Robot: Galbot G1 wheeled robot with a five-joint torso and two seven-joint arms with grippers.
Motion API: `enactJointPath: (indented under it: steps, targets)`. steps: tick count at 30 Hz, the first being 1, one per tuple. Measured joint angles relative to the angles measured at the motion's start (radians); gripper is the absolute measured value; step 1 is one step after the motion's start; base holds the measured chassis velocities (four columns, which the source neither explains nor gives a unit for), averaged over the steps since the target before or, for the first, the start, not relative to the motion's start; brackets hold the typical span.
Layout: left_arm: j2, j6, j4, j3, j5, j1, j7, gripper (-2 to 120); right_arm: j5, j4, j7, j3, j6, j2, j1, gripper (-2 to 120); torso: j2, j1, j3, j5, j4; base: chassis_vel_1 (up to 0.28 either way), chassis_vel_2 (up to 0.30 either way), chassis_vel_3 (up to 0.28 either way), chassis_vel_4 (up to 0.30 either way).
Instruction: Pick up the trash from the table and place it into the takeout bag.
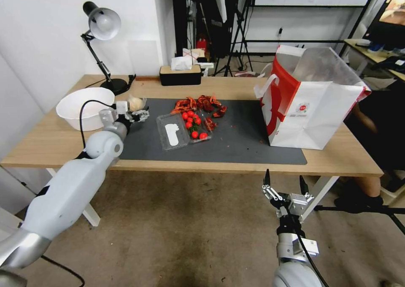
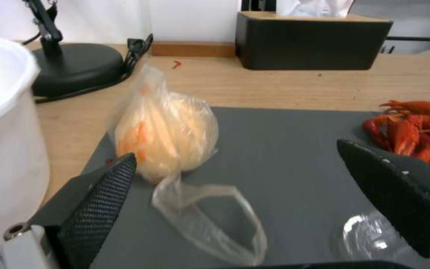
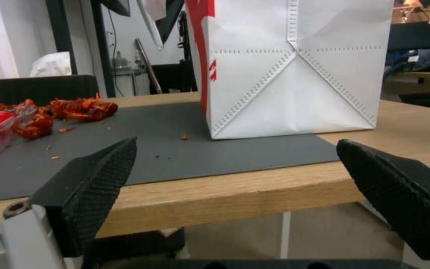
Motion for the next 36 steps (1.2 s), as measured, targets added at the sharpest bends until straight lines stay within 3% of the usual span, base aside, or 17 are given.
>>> enactJointPath:
  steps: [5,23,36]
  targets:
    - [-0.013,0.003,0.042,0.037,0.018,-0.044,-0.019,100,0.0,0.002,0.0,0.0,-0.001,0.001,-0.001,100,0.0,0.0,0.0,0.0,0.0,0.0,0.0,0.0,0.0]
    - [-0.028,0.029,0.08,0.066,0.052,-0.08,-0.062,100,0.0,0.002,0.0,0.0,-0.002,0.002,0.005,100,0.0,0.0,0.0,-0.0001,0.0001,0.0,0.0,0.0,0.0]
    - [-0.067,0.057,0.169,0.115,0.048,-0.16,-0.124,100,0.001,0.002,0.0,-0.003,-0.006,0.0,0.01,100,0.0,0.0,0.0,-0.0002,0.0,0.0,0.0,0.0,0.0]
